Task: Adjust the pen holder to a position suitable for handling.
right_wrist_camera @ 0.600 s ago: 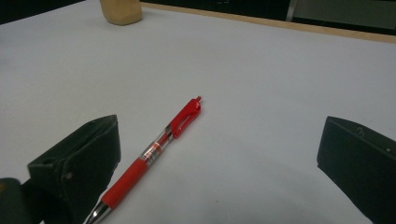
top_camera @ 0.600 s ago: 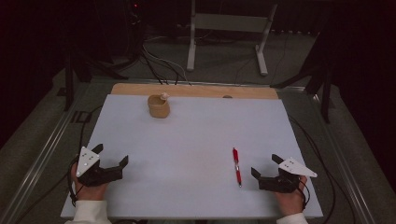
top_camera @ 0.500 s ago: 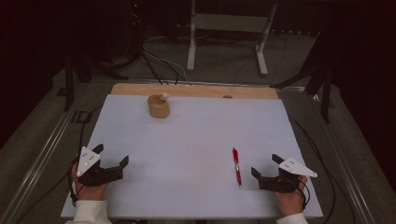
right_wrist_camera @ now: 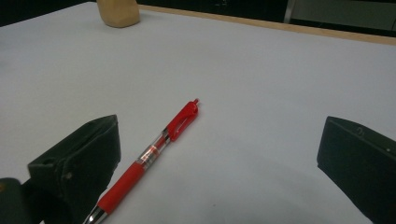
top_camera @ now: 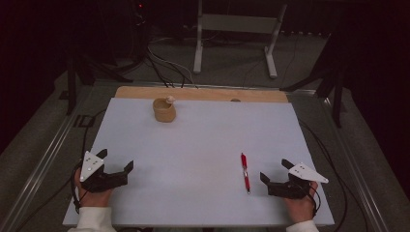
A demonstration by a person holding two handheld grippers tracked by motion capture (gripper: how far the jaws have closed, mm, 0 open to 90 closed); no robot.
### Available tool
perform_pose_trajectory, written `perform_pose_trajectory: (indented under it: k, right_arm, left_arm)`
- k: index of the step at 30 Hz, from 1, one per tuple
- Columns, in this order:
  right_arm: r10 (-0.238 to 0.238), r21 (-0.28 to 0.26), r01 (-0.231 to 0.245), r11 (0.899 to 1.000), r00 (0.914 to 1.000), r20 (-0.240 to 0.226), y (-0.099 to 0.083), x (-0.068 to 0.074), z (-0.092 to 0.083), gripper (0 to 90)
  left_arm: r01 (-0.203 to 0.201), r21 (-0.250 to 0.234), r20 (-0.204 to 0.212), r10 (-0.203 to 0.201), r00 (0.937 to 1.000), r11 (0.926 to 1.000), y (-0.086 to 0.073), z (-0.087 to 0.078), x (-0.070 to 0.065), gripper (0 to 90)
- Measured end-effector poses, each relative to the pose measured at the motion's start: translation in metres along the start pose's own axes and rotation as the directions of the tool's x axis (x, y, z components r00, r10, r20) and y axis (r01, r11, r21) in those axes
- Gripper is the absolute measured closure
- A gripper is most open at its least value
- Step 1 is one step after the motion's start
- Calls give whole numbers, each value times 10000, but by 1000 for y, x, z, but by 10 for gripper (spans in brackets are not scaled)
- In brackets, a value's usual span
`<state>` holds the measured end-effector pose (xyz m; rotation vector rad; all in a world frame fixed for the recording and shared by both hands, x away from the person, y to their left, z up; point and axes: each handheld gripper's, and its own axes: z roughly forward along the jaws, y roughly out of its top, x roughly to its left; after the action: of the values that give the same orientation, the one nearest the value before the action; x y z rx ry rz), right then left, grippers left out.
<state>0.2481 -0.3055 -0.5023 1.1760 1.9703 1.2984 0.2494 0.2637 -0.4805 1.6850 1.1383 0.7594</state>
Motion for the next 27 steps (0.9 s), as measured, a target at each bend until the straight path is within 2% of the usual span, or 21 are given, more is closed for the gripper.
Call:
perform_pose_trajectory:
  k: [8,14,17,27]
  right_arm:
    - [62,-15,-62,10000,9999,106,0,-1,0,1]
    - [46,-30,-46,10000,9999,95,0,-1,0,1]
    - [52,-33,-51,10000,9999,131,0,-1,0,1]
    - [77,17,-78,10000,9999,116,-1,0,1,1]
  left_arm:
    - [291,-81,-124,-292,9995,9995,12,1,3,6]
    - [260,35,-198,-259,9995,9997,19,4,4,6]
    - [320,-112,-99,-321,9994,9994,27,9,5,6]
    - [179,-16,-16,-179,9998,9998,46,29,2,6]
